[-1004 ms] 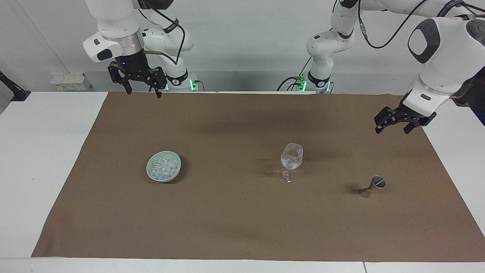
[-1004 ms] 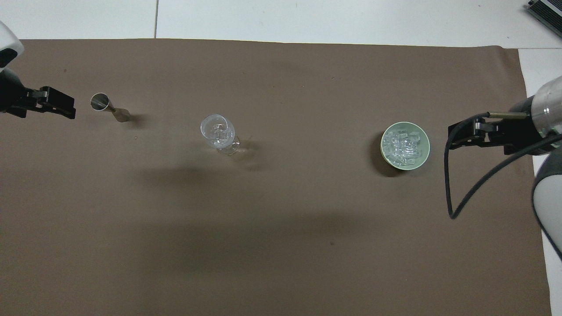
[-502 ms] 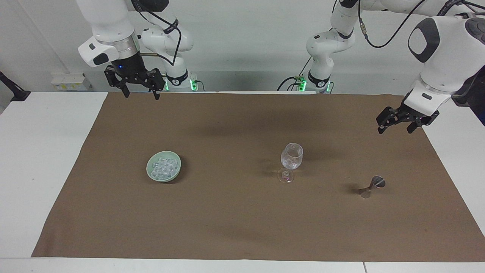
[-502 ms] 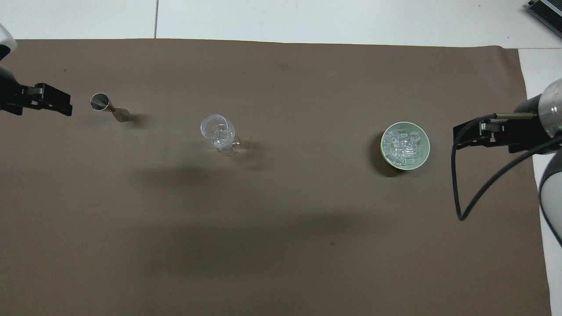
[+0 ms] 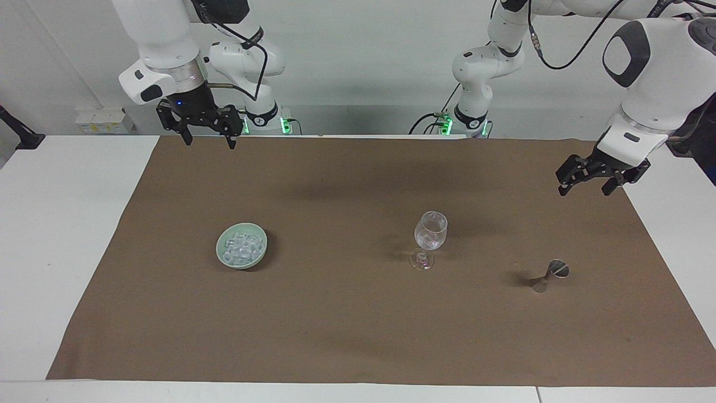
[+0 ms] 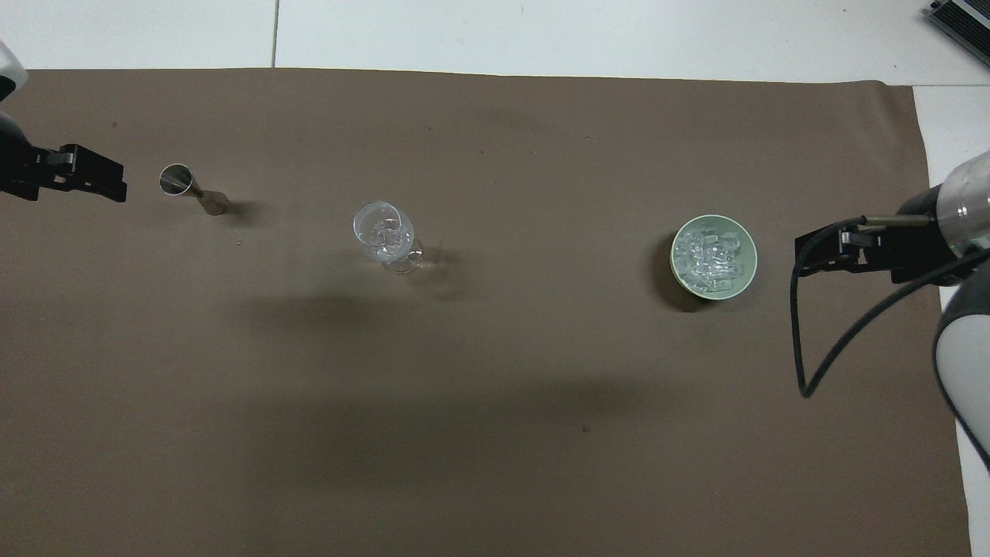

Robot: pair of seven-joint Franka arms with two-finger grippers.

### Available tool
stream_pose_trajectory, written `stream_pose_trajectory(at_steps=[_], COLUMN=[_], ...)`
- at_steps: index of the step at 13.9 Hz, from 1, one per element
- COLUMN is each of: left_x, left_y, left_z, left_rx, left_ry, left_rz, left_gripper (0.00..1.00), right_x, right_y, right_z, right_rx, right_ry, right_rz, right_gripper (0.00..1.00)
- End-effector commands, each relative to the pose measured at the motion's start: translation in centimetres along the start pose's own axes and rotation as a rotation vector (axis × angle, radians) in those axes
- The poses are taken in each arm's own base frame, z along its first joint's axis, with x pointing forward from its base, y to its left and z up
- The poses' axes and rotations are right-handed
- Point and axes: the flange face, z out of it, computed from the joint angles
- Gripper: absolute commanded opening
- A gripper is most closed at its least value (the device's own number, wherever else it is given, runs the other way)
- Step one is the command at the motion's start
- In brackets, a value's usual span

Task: Pour wine and add ice with both arms

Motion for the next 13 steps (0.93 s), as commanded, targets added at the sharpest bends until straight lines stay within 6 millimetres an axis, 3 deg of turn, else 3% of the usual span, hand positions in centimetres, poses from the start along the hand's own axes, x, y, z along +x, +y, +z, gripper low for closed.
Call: stream_pose_trajectory(at_steps=[1,6,8,10,13], left_x=[-0.4,-0.8,-2.1,-2.7,-4.7], left_y=[-0.5,-0.5,-0.6,1.0,1.1], left_z=[-0.5,-0.7,-2.9,-3.6,-5.1], left_rx=[0.005,-0.001,0.023,0.031,0.052], left_ry=[-0.004,-0.018,0.012,0.015,0.004], left_rz=[-0.009,-0.012,-0.019,0.001,-0.008], left_gripper=[1.0,1.0,1.0,1.0,1.0], right_x=[-0.8,-0.4,-0.2,-0.2,0.3], right_y=[0.6,0.3,0.3,-0.1,1.6], right_z=[0.0,-0.1,-0.1,-0.4,-0.3], right_rx=[0.021,0.026,0.029,0.03,0.032], right_ry=[0.016,0.039,0.048,0.057,0.061], right_rz=[-0.01,-0.019,-0.017,-0.016,0.003], right_gripper=[1.0,1.0,1.0,1.0,1.0])
